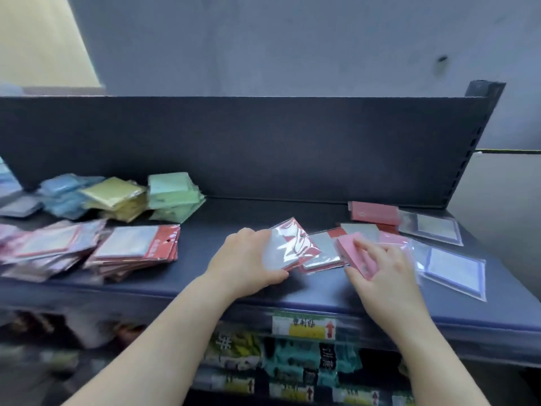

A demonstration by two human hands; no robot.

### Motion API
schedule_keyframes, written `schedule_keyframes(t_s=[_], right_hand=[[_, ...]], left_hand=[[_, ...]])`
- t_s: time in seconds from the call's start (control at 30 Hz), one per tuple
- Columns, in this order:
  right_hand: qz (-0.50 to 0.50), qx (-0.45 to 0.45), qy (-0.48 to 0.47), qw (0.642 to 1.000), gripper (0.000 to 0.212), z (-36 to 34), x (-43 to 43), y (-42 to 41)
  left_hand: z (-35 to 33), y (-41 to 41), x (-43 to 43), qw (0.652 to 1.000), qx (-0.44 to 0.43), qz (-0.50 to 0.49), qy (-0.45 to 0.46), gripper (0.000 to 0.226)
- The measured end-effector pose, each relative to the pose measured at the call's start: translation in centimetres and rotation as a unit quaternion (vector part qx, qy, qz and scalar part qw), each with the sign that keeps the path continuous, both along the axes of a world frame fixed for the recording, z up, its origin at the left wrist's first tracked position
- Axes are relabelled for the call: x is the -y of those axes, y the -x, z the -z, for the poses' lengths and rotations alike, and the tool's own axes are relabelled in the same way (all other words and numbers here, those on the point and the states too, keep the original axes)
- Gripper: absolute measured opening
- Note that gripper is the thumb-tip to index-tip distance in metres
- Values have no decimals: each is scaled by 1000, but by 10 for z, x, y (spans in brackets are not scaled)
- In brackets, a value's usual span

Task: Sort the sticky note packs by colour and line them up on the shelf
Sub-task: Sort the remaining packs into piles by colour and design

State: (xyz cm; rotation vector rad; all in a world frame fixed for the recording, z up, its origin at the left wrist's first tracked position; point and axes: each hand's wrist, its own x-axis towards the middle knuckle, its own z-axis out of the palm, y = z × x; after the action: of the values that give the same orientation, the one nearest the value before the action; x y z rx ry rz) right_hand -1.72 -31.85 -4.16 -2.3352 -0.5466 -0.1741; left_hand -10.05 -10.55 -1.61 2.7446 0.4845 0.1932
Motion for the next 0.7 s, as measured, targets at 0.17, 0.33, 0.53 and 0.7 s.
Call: schedule_keyframes(t_s=[0.17,0.33,0.53,0.7], right_hand=[[-89,7,-17,996,48,2,-45,16],[-157,18,-38,987,46,0,-90,35],[-209,38,-38,977,45,0,-148,64],[-216,42,-44,974,45,0,-193,87]], left_hand=[[-10,51,-24,997,46,-63,-22,60],[-12,98,-50,990,47,-128,-33,71],[-6,145,-93,979,30,-199,-24,87],[-8,160,-135,979,28,-199,-20,89]])
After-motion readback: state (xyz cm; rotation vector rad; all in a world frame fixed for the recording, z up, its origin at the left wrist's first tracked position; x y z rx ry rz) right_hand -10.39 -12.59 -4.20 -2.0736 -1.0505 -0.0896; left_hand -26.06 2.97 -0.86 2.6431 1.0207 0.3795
